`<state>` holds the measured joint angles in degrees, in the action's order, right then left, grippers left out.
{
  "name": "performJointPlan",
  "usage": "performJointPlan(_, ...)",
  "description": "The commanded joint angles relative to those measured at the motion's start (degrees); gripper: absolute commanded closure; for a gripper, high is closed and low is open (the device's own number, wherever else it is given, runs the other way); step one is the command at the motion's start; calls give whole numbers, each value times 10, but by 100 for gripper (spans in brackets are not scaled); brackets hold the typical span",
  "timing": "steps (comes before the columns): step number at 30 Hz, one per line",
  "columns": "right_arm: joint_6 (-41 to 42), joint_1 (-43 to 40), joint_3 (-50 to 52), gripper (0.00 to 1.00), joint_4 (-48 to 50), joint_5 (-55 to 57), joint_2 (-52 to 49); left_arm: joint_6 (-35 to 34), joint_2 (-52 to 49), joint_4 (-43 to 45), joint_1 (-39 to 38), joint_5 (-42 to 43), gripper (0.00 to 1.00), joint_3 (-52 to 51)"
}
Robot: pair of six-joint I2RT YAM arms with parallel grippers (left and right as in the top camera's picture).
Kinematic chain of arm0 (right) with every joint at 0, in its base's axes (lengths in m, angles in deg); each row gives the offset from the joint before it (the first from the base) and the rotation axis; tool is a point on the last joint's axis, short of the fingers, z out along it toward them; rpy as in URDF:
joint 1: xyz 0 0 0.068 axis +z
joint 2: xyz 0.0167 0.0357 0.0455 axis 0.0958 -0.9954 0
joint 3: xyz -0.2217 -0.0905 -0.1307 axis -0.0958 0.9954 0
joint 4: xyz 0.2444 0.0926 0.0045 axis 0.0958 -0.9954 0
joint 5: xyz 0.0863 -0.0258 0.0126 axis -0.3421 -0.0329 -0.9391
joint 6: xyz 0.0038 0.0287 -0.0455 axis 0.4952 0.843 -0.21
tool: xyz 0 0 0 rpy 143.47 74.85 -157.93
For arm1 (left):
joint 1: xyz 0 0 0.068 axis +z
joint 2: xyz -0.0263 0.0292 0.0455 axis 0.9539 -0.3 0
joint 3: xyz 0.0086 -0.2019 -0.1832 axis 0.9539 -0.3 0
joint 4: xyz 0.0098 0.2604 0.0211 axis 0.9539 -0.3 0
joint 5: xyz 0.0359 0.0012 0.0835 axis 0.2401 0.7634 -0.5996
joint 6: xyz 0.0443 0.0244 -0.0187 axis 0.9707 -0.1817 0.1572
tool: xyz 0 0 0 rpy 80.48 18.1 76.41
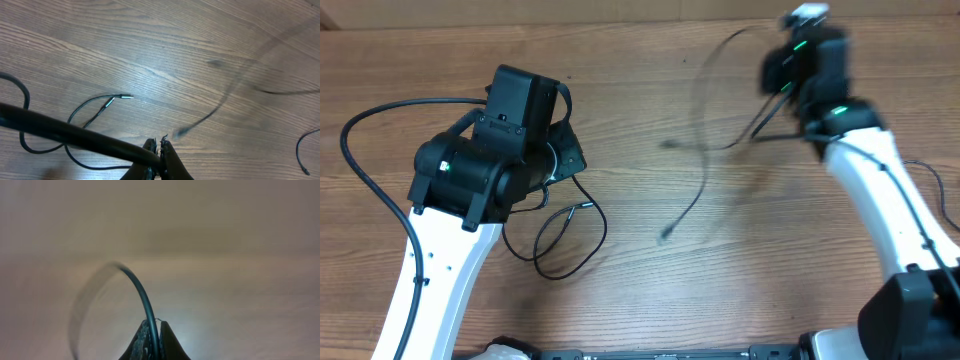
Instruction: Untangle cables
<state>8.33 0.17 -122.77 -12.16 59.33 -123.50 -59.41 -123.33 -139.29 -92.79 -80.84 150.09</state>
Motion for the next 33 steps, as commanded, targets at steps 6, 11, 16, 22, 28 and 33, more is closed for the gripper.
performJointPlan(6, -34, -174, -94, 96, 99, 52, 5, -10, 0, -7, -3, 3, 95, -6)
performJointPlan(11, -33, -233, -94, 96, 165, 50, -11, -10, 0, 2, -3, 3, 95, -6)
performJointPlan(16, -33, -251, -94, 96, 164, 50, -77, -10, 0, 15, -3, 2, 96, -7)
performJointPlan(22, -10, -250, -94, 96, 133, 50, -186, -10, 0, 13, -3, 1, 95, -7)
performJointPlan(28, 22, -250, -94, 92, 112, 49, -257, -10, 0, 14, -3, 1, 95, -7)
performJointPlan(33, 47, -249, -101, 0, 85, 49, -249, -45, -1, 30, -3, 1, 95, -7)
